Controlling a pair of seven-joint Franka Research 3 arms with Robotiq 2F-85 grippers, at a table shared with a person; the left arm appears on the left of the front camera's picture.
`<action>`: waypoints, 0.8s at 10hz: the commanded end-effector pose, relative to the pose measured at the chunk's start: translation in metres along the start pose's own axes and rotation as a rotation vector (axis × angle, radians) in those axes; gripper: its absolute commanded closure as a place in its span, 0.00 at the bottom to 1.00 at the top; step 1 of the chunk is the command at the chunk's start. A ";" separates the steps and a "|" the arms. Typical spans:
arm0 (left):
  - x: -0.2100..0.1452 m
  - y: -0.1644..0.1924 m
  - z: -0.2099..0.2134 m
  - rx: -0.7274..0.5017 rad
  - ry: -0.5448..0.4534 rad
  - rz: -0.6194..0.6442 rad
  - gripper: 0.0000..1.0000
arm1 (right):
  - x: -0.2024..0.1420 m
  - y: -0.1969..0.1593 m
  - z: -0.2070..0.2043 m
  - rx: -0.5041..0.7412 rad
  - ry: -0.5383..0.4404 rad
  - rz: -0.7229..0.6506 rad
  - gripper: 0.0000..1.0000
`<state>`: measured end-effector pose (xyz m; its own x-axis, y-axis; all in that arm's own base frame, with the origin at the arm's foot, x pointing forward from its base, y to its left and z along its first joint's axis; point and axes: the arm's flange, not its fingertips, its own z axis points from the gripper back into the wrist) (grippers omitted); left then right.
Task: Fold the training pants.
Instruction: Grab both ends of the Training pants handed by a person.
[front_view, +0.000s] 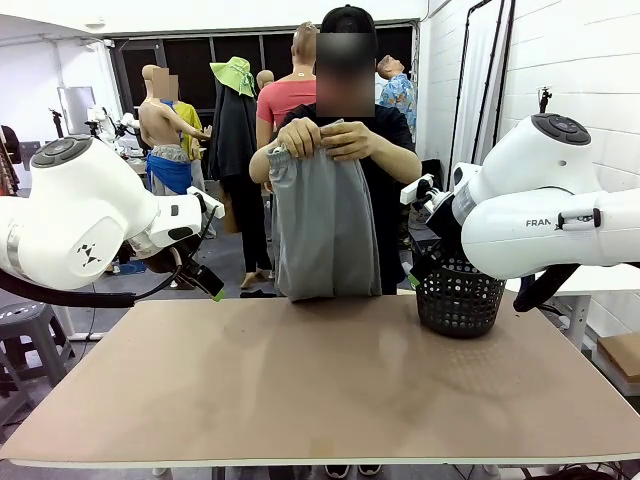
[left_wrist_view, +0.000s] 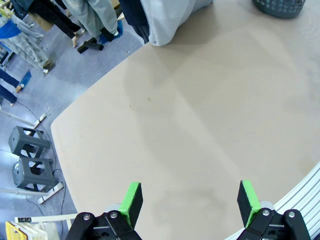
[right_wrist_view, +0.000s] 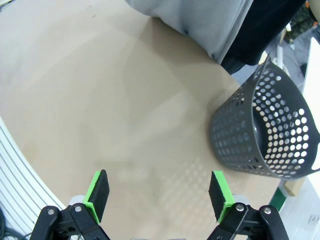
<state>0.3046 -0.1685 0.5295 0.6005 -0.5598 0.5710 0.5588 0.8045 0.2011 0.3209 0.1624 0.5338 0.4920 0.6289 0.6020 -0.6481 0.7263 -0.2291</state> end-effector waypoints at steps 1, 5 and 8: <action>0.000 0.000 0.000 0.000 0.000 -0.013 0.00 | 0.001 0.001 0.000 0.001 -0.003 0.004 0.00; 0.000 0.000 0.000 0.000 0.000 -0.013 0.00 | 0.001 0.001 0.000 0.001 -0.003 0.004 0.00; 0.000 0.000 0.000 0.000 0.000 -0.013 0.00 | 0.001 0.001 0.000 0.001 -0.003 0.004 0.00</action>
<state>0.3046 -0.1685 0.5295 0.6005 -0.5598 0.5710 0.5588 0.8045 0.2011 0.3209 0.1624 0.5338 0.4920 0.6289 0.6020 -0.6481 0.7263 -0.2291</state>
